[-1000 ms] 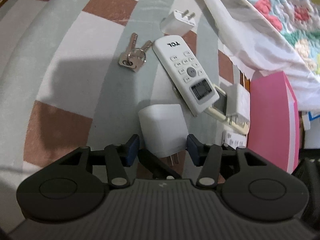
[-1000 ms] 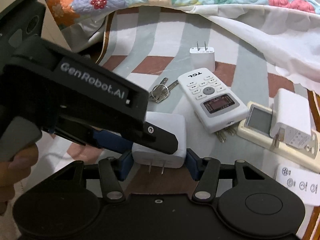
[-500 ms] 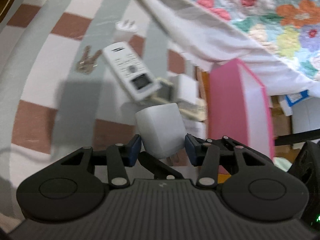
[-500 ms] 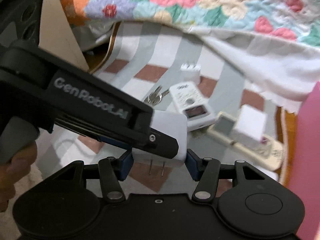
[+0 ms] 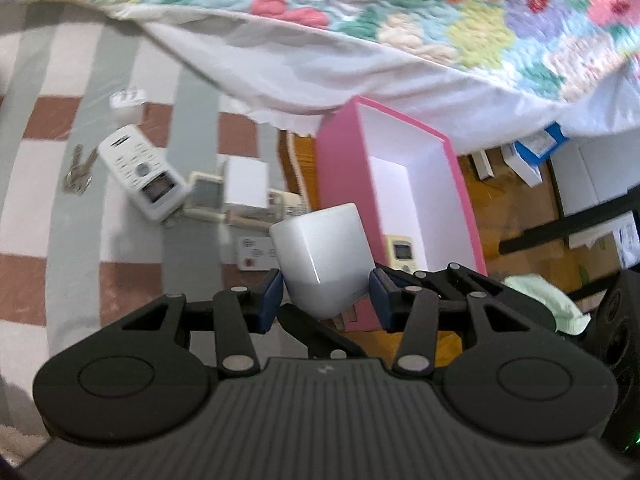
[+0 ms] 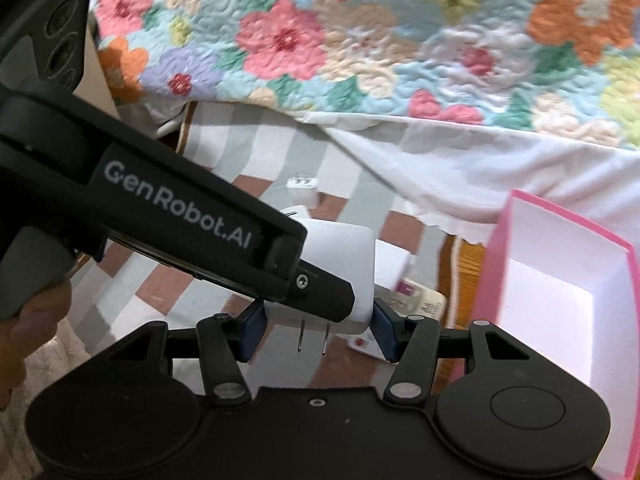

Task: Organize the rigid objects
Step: 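Lift the charger cube with the left gripper toward the pink box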

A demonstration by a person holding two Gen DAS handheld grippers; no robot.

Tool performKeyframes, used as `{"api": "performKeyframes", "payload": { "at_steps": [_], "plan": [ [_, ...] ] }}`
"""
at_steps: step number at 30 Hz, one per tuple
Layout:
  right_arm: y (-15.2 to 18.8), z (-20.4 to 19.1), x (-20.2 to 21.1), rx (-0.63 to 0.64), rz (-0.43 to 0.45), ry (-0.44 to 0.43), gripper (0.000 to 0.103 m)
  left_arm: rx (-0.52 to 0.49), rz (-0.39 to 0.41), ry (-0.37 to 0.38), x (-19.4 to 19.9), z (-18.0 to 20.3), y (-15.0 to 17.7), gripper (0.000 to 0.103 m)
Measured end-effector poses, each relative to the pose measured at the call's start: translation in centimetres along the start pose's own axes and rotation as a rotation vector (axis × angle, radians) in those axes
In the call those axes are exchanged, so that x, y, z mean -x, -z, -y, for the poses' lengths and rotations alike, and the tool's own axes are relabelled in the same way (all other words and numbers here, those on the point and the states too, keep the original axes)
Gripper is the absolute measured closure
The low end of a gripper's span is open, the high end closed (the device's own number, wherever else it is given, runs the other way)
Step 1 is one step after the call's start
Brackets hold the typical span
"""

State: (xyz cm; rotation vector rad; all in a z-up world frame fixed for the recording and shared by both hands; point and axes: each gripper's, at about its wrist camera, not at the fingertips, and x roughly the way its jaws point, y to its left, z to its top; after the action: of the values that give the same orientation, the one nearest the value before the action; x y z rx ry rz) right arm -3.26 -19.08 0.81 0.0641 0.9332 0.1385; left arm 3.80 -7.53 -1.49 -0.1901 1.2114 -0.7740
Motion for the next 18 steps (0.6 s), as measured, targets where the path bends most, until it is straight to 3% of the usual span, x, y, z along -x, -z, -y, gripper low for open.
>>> {"api": "performKeyframes", "payload": {
  "at_steps": [10, 18],
  "plan": [
    [0.9, 3.6, 3.0, -0.048, 0.060, 0.059, 0.042, -0.123, -0.017, -0.012, -1.8, 6.5, -1.4, 0.057],
    [1.8, 8.5, 3.4, -0.076, 0.045, 0.114, 0.042, -0.162, -0.074, 0.008, -7.0, 10.6, -2.8, 0.057]
  ]
}}
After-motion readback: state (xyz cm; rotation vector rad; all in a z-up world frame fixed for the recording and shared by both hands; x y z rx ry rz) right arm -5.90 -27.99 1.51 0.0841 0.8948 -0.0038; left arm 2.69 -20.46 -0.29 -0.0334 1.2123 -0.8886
